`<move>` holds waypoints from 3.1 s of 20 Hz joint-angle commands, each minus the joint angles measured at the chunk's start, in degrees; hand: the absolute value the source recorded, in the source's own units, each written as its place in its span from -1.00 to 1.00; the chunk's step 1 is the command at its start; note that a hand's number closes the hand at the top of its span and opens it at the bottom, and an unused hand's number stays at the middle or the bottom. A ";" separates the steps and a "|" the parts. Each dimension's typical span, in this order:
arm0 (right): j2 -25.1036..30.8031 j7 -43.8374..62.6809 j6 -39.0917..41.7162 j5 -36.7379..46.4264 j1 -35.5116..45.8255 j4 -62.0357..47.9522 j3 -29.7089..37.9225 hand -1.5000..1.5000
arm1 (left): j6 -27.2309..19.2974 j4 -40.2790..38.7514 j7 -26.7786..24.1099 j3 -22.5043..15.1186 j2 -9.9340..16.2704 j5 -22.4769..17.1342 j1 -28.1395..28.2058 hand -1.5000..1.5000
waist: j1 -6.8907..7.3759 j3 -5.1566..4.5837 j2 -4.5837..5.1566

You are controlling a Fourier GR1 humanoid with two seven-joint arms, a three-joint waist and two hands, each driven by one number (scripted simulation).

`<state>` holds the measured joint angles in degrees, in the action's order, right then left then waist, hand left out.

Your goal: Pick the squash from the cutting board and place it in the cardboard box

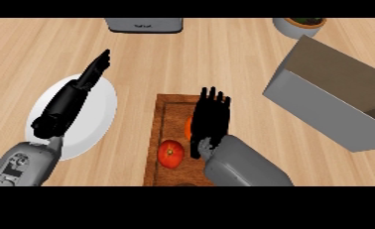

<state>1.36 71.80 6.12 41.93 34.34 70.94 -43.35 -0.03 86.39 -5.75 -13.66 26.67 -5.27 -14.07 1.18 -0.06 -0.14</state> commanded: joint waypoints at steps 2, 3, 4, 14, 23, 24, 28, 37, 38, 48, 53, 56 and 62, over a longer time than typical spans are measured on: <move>-1.29 13.44 -0.45 0.69 -0.19 -1.81 -0.30 -1.00 | -0.80 1.12 1.80 0.98 -0.77 0.18 -0.63 0.00 | -0.54 0.02 -0.07; -1.29 13.44 -1.72 0.05 0.01 -3.27 -0.67 -1.00 | -0.47 2.21 1.09 0.04 -0.77 0.77 0.68 0.00 | 0.04 0.02 -0.02; -1.29 12.99 -1.48 0.92 -1.34 -1.85 -0.94 -1.00 | 1.11 -1.02 0.65 2.68 0.53 -0.56 -1.34 0.00 | -0.87 0.02 0.09; -1.30 5.84 -6.19 -1.61 1.98 -7.17 -7.85 1.00 | 1.51 -3.43 -0.82 2.68 -3.35 3.14 -2.14 0.00 | -0.47 0.05 0.27; -1.31 -6.87 -5.48 6.78 2.87 -8.25 -6.63 1.00 | 2.59 -2.10 -0.70 4.66 -4.64 5.07 -0.80 0.00 | -0.99 0.05 0.18; 0.60 -15.44 -5.40 5.96 0.43 -5.50 -7.75 1.00 | 2.51 2.89 -0.97 3.99 -3.25 4.07 4.27 0.00 | -0.82 0.07 0.03; 2.20 -38.05 -5.98 1.02 -0.56 2.38 -15.55 1.00 | 3.74 -0.36 -0.70 4.65 -2.97 2.60 1.15 0.00 | -0.27 0.18 0.60; 17.22 -47.66 -12.74 9.81 -2.64 20.78 -13.90 1.00 | 3.38 -0.96 1.08 5.57 -4.37 3.62 0.04 0.00 | -1.89 0.06 -0.05; 17.95 -44.88 -6.97 8.00 0.36 27.02 -11.24 1.00 | 3.14 1.17 1.24 4.81 -4.30 4.03 2.69 0.00 | -1.78 0.04 -0.29; 20.74 -32.82 -8.50 2.96 -4.80 41.58 11.01 1.00 | 3.81 0.44 -0.13 6.48 -4.22 4.66 2.34 0.00 | -2.33 0.06 0.00; 22.23 -33.91 -9.55 0.89 -5.26 37.70 21.37 1.00 | 3.98 1.69 1.70 5.73 -5.39 5.89 0.91 0.00 | -1.37 0.08 0.16; 24.53 -35.85 -8.90 -2.28 -4.32 35.24 28.69 1.00 | 6.10 0.94 1.58 7.72 -4.06 4.52 0.87 0.00 | -1.19 0.07 0.16; 31.43 -46.22 -4.78 -3.76 -3.16 23.36 35.03 1.00 | 6.07 -1.15 0.81 7.94 -6.05 5.67 -0.58 0.00 | -1.18 0.06 0.29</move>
<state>29.03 30.05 -1.22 38.59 30.61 99.47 -11.91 5.48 87.02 -5.37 -6.50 21.15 0.23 -12.53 0.07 0.01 0.09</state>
